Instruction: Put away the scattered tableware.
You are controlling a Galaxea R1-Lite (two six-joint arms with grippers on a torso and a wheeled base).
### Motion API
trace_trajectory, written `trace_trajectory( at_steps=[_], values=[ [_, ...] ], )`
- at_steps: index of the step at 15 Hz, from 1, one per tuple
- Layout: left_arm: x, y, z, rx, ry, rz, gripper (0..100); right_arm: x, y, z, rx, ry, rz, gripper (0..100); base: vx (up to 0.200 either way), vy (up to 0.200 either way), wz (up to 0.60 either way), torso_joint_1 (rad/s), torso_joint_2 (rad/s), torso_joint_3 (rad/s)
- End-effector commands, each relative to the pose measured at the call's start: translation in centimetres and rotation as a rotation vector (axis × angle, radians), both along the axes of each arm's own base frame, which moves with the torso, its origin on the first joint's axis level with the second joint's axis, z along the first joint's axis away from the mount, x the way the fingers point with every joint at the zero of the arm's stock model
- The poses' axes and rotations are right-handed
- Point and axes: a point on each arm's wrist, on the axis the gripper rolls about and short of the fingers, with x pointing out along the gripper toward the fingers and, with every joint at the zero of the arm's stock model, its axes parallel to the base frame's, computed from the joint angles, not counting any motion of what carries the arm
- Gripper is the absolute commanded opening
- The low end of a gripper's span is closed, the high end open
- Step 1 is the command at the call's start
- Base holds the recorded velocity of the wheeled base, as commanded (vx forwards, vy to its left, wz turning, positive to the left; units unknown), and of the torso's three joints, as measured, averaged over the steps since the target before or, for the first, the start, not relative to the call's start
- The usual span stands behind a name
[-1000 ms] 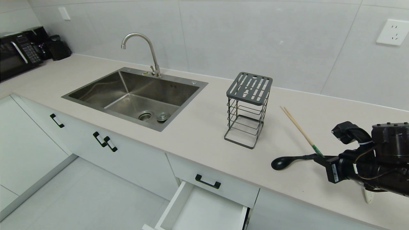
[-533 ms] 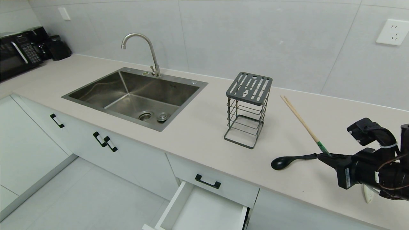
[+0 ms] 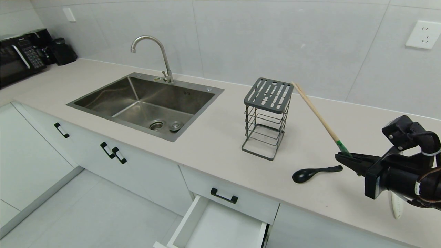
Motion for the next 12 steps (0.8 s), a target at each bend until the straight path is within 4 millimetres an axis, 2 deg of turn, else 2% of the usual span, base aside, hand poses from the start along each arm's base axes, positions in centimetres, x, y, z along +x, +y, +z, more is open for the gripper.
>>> trace_trajectory(
  at_steps=[1, 4, 6, 9, 10, 12],
  values=[
    [0.0, 0.0, 0.0, 0.0, 0.001, 0.0, 100, -0.5, 1.0, 0.1, 0.0, -0.01, 0.073, 0, 0.0, 0.0, 0.0, 0.0, 0.0, 0.0],
    [0.0, 0.0, 0.0, 0.0, 0.001, 0.0, 100, -0.7, 1.7, 0.0, -0.012, -0.009, 0.129, 0, 0.0, 0.0, 0.0, 0.0, 0.0, 0.0],
    [0.0, 0.0, 0.0, 0.0, 0.001, 0.0, 100, -1.0, 3.0, -0.5, -0.017, 0.011, 0.218, 0, 0.0, 0.0, 0.0, 0.0, 0.0, 0.0],
    [0.0, 0.0, 0.0, 0.0, 0.001, 0.0, 100, -1.4, 6.3, -0.6, -0.031, 0.013, 0.375, 0, 0.0, 0.0, 0.0, 0.0, 0.0, 0.0],
    [0.0, 0.0, 0.0, 0.0, 0.001, 0.0, 100, -1.4, 7.9, -0.6, -0.034, 0.013, 0.426, 0, 0.0, 0.0, 0.0, 0.0, 0.0, 0.0],
    [0.0, 0.0, 0.0, 0.0, 0.001, 0.0, 100, -1.4, 9.0, -0.7, -0.038, 0.019, 0.457, 0, 0.0, 0.0, 0.0, 0.0, 0.0, 0.0]
  ],
)
